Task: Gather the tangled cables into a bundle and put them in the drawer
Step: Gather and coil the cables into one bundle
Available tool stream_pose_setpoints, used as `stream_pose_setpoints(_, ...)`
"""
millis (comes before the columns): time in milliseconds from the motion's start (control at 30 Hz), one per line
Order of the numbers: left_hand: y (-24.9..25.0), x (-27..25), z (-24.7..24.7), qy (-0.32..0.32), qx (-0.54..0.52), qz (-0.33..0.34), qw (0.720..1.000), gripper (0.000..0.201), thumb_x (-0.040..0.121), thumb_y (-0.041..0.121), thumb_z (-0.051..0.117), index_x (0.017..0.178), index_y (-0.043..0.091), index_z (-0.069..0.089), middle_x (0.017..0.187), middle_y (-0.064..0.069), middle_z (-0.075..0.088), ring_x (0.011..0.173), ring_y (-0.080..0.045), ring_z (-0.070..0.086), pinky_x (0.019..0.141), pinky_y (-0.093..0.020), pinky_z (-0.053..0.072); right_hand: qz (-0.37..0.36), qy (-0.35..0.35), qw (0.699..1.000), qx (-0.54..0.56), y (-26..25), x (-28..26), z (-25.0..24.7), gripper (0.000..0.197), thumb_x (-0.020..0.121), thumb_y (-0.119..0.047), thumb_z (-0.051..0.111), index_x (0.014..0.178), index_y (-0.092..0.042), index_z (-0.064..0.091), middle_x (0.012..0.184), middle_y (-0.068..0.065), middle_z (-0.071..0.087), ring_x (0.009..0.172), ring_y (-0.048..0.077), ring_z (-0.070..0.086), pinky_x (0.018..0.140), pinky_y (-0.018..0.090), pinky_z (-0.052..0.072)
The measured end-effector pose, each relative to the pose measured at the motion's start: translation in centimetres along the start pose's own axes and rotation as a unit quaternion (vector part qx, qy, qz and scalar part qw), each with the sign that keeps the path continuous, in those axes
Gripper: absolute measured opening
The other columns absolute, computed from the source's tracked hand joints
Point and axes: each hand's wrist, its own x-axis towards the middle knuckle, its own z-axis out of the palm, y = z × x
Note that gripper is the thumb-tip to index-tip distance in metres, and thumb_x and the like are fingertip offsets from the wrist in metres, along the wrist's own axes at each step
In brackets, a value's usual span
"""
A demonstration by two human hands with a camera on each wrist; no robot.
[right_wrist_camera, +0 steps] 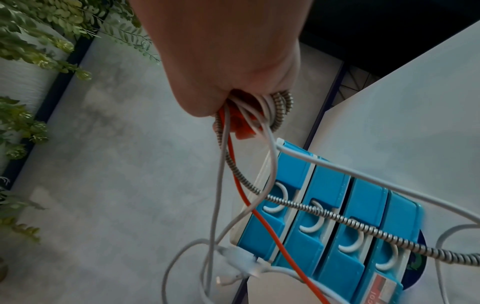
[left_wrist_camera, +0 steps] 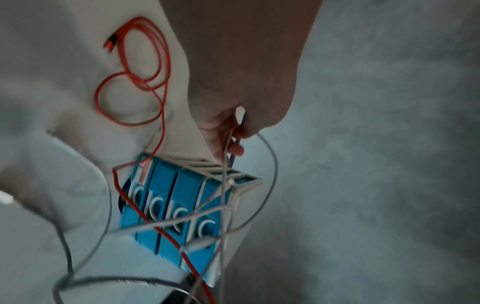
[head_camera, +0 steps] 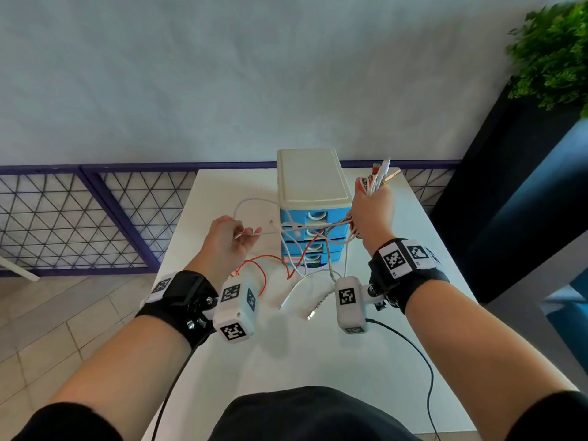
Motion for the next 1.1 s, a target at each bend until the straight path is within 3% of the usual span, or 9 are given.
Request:
stream_pose_setpoints(133, -0.1, -0.3, 0.0, -0.008, 0.08, 0.032, 0.996, 0.028, 0.095, -0.005, 0.035, 0.082, 0.016, 0.048, 0.084, -0.01, 0.047, 0.076, -0.023, 0.063, 0.081, -0.038, 0.055, -0.006, -0.004, 1.0, -0.002, -0.4, -0.1, -0.1, 0.02, 0.098, -0.032, 0.048, 0.083, -0.018, 0.049, 0.065, -0.003, 0.049, 0.049, 0.008, 0.049, 0.043, 0.02, 0.038)
stream_pose_setpoints(300, 0.1, -0.3, -0.2, -0.023, 0.069, 0.033, 0.997, 0.03, 0.097, -0.003, 0.037, 0.08, 0.02, 0.047, 0.089, -0.005, 0.055, 0.086, -0.017, 0.064, 0.095, -0.037, 0.049, -0.005, -0.008, 1.0, -0.007, -0.5, -0.1, 0.0, 0.025, 0.098, -0.031, 0.048, 0.074, -0.025, 0.043, 0.065, -0.004, 0.049, 0.05, 0.006, 0.048, 0.041, 0.018, 0.037)
stream_pose_setpoints(400, 0.5, -0.4, -0.5, -0.065, 0.076, 0.051, 0.994, 0.027, 0.095, 0.001, 0.043, 0.081, 0.023, 0.05, 0.077, 0.0, 0.053, 0.074, -0.012, 0.056, 0.096, -0.036, 0.047, -0.001, -0.008, 1.0, -0.002, -0.6, 0.2, -0.2, 0.025, 0.098, -0.03, 0.048, 0.074, -0.025, 0.043, 0.065, -0.003, 0.048, 0.05, 0.008, 0.047, 0.044, 0.021, 0.038)
stream_pose_setpoints(467, 0.7, -0.5, -0.6, -0.089, 0.151, 0.081, 0.981, 0.023, 0.093, 0.003, 0.048, 0.082, 0.023, 0.054, 0.068, -0.001, 0.05, 0.065, -0.011, 0.052, 0.092, -0.037, 0.05, -0.002, -0.004, 1.0, -0.007, -0.6, 0.4, -0.3, 0.025, 0.097, -0.03, 0.048, 0.073, -0.025, 0.043, 0.064, -0.003, 0.047, 0.05, 0.009, 0.047, 0.044, 0.022, 0.038)
stream_pose_setpoints(600, 1.2, -0.7, -1.0, -0.129, 0.283, 0.102, 0.945, 0.02, 0.087, 0.016, 0.064, 0.07, 0.022, 0.055, 0.074, -0.005, 0.058, 0.062, -0.012, 0.056, 0.093, -0.043, 0.052, -0.001, -0.004, 1.0, -0.016, -0.3, 0.7, -0.2, 0.025, 0.096, -0.03, 0.047, 0.072, -0.025, 0.043, 0.063, -0.002, 0.048, 0.051, 0.011, 0.048, 0.047, 0.025, 0.04)
stream_pose_setpoints(700, 1.3, -0.4, -1.3, -0.113, 0.31, 0.059, 0.942, 0.037, 0.091, 0.029, 0.057, 0.059, 0.018, 0.044, 0.059, 0.003, 0.047, 0.065, -0.016, 0.063, 0.093, -0.042, 0.049, 0.004, 0.002, 1.0, -0.027, -0.3, 0.9, -0.3, 0.024, 0.096, -0.031, 0.047, 0.073, -0.025, 0.043, 0.064, -0.002, 0.049, 0.051, 0.011, 0.049, 0.047, 0.025, 0.04)
stream_pose_setpoints(800, 0.9, -0.3, -1.7, -0.12, 0.314, -0.004, 0.942, 0.043, 0.099, 0.035, 0.039, 0.061, 0.016, 0.04, 0.057, 0.001, 0.038, 0.066, -0.018, 0.068, 0.09, -0.038, 0.049, 0.013, 0.001, 1.0, -0.024, -0.4, 1.1, -0.4, 0.022, 0.096, -0.032, 0.047, 0.075, -0.023, 0.045, 0.065, -0.001, 0.05, 0.05, 0.011, 0.049, 0.046, 0.025, 0.04)
stream_pose_setpoints(1000, 0.5, 0.2, -2.7, -0.092, 0.171, -0.098, 0.976, 0.039, 0.097, 0.028, 0.023, 0.063, 0.015, 0.037, 0.043, 0.001, 0.036, 0.061, -0.026, 0.071, 0.092, -0.047, 0.048, 0.02, -0.001, 0.999, -0.029, -0.3, 1.1, -0.5, 0.023, 0.096, -0.032, 0.047, 0.075, -0.022, 0.045, 0.065, -0.001, 0.049, 0.054, 0.012, 0.05, 0.048, 0.027, 0.041)
stream_pose_setpoints(1100, 0.4, 0.5, -3.1, -0.061, 0.154, -0.137, 0.977, 0.033, 0.095, 0.017, 0.024, 0.066, 0.012, 0.039, 0.05, -0.003, 0.044, 0.066, -0.026, 0.073, 0.068, -0.044, 0.06, 0.027, 0.003, 0.999, -0.02, -0.2, 1.1, -0.6, 0.024, 0.096, -0.032, 0.048, 0.074, -0.024, 0.043, 0.068, 0.001, 0.051, 0.055, 0.013, 0.051, 0.05, 0.029, 0.043)
